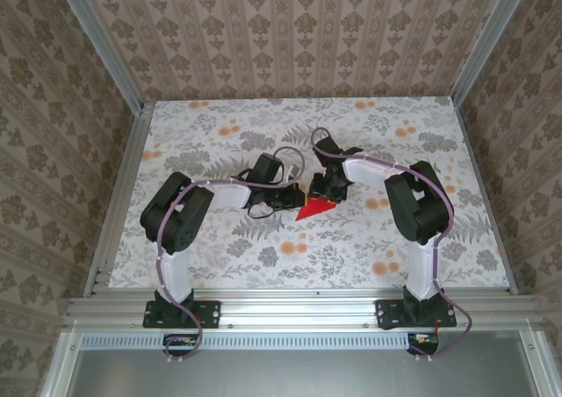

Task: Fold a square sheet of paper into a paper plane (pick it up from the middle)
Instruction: Fourth fold the wing at the center of the table.

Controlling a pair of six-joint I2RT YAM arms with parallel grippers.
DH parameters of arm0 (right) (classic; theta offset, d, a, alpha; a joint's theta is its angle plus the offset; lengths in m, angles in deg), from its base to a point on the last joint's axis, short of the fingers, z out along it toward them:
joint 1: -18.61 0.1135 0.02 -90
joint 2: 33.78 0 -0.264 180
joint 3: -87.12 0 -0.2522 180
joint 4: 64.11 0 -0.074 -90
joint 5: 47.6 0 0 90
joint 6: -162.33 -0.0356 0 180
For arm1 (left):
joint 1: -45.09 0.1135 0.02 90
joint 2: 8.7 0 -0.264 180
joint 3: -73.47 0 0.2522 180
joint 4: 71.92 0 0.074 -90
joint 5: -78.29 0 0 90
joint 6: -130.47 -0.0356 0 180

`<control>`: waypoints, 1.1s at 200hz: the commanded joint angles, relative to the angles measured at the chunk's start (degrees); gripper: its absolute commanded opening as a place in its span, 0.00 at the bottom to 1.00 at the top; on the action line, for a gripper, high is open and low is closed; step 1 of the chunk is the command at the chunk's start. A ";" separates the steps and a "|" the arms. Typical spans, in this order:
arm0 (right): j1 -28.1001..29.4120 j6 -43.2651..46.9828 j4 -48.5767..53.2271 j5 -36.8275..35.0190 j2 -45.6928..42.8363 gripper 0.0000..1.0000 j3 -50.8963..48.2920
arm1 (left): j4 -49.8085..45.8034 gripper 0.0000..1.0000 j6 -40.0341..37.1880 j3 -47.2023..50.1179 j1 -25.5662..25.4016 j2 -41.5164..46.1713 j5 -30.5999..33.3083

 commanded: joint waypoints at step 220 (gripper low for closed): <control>-5.50 2.15 -11.59 6.73 -14.44 0.52 -8.76 | -17.09 0.00 -5.57 -4.74 -1.53 -6.42 6.95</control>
